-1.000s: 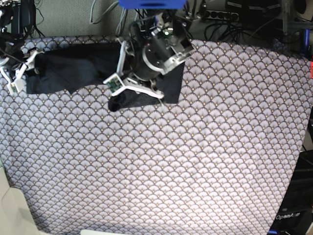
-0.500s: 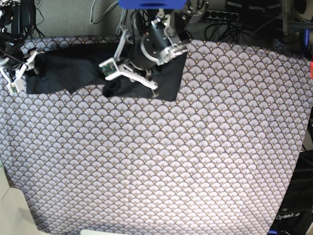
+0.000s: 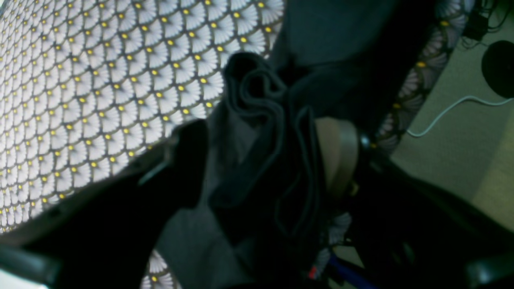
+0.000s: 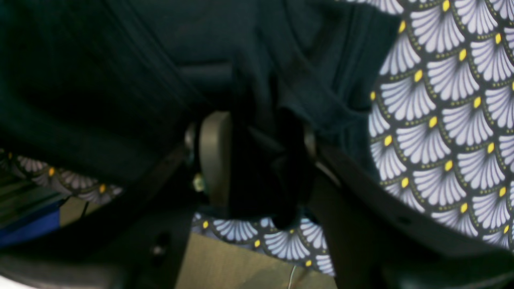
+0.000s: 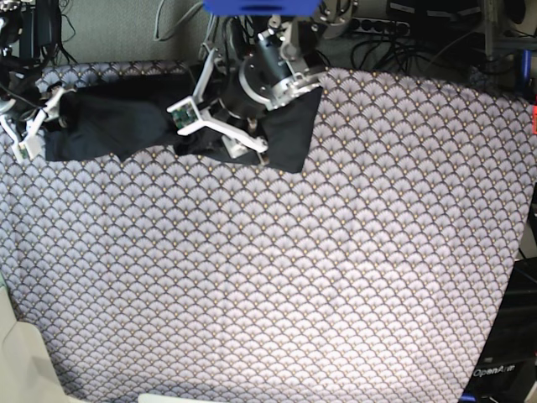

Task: Fold the T-shirt properly
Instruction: 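Carry the lifted end with the left gripper toward the strip's middle, then lay the held end over the strip's middle with the left gripper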

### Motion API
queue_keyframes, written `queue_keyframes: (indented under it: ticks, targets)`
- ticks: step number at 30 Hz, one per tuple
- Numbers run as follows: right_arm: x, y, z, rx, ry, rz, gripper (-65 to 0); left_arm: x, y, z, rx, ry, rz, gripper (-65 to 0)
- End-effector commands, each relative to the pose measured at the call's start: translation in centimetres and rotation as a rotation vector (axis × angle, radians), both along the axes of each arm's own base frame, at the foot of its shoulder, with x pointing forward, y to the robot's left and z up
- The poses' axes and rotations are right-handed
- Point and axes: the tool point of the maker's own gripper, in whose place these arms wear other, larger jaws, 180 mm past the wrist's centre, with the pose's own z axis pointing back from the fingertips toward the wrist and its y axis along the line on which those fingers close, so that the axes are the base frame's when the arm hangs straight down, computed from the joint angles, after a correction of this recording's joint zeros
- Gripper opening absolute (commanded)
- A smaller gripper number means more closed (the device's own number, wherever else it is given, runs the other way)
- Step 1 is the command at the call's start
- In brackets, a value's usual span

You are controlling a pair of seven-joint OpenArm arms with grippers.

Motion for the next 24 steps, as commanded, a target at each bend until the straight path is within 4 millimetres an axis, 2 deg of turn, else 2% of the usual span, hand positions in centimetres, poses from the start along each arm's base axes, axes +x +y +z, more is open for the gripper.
queue_keyframes:
  ticks: [1, 8, 11, 15, 18, 20, 24]
  targets:
    - [0.8, -0.5, 1.1, -0.010, -0.035, 0.002, -40.6, 0.3, -0.9, 1.6, -0.060, -0.029, -0.004, -25.3]
    - [0.8, -0.5, 1.1, -0.010, -0.035, 0.002, -40.6, -0.3, -1.9, 2.2, -0.136, 0.015, -0.032, -25.4]
    - [0.8, -0.5, 1.1, -0.010, -0.035, 0.002, -40.6, -0.4, -2.9, 3.4, -0.218, 0.043, -0.068, -25.4]
    - [0.8, -0.5, 1.0, -0.009, -0.034, 0.003, -40.6, -0.5, -3.0, 4.3, -0.302, 0.090, -0.115, -25.6]
    - [0.8, -0.5, 1.0, -0.009, -0.034, 0.003, -40.6, -0.1, -2.4, 4.5, -0.326, 0.109, -0.133, -26.1]
    - [0.7, -0.5, 1.0, -0.009, -0.032, 0.003, -40.6, 0.9, -1.3, 4.3, -0.330, 0.118, -0.092, -31.4]
    - [0.7, -0.5, 1.0, -0.009, -0.032, 0.003, -40.6, 3.3, 2.4, 3.0, -0.309, 0.133, 0.051, -47.4]
